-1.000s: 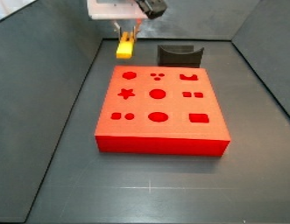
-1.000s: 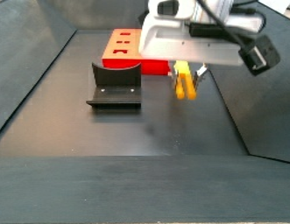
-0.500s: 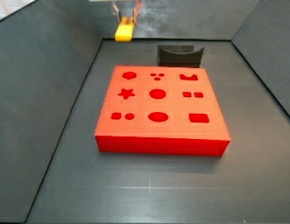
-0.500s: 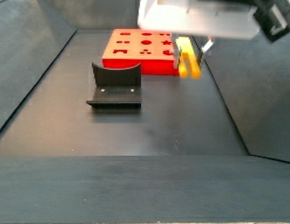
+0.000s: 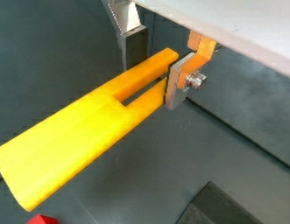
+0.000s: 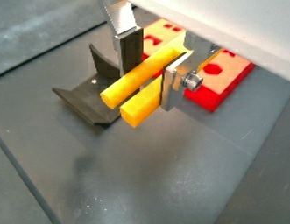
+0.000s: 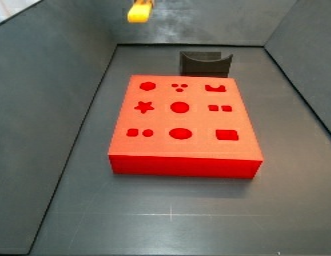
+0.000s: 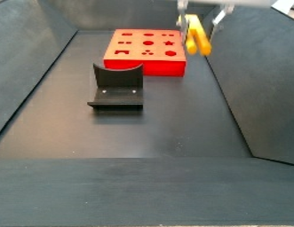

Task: Pick up the square-circle object. Move up. Rotate the square-circle object. Place the square-circle object on the fixture. Regrasp the square-circle object. Move to above the board. Insert the square-circle object.
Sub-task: Place the square-circle object on the fixture.

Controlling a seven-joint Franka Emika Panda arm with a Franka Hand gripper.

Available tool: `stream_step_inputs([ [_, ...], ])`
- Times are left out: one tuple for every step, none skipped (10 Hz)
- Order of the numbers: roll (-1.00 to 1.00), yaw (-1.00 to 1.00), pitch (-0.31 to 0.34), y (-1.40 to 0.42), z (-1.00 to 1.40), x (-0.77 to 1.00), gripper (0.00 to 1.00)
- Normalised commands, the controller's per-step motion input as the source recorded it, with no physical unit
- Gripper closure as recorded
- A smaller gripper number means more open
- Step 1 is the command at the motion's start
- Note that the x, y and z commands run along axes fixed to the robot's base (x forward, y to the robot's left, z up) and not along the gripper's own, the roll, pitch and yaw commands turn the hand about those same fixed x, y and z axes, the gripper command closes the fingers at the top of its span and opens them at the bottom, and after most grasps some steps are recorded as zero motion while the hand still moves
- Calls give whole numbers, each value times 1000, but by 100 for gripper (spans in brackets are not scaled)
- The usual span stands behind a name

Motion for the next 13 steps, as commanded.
stream_step_inputs([
  [-318,193,-115,-219,267,1000,100],
  [-318,185,-84,-218,197,1000,100],
  [-285,126,-27,-169,166,1000,100],
  [-254,82,15,-148,145,1000,100],
  [-226,54,44,-132,129,1000,100],
  [-189,29,86,-101,103,1000,100],
  [-173,17,97,-90,93,1000,100],
  [-142,7,112,-62,63,1000,100],
  [-136,8,119,-50,51,1000,100],
  [-132,12,123,-35,40,1000,100],
  [-130,13,121,-23,27,1000,100],
  [-130,14,124,-12,19,889,100],
  [-130,16,128,-5,15,793,100],
])
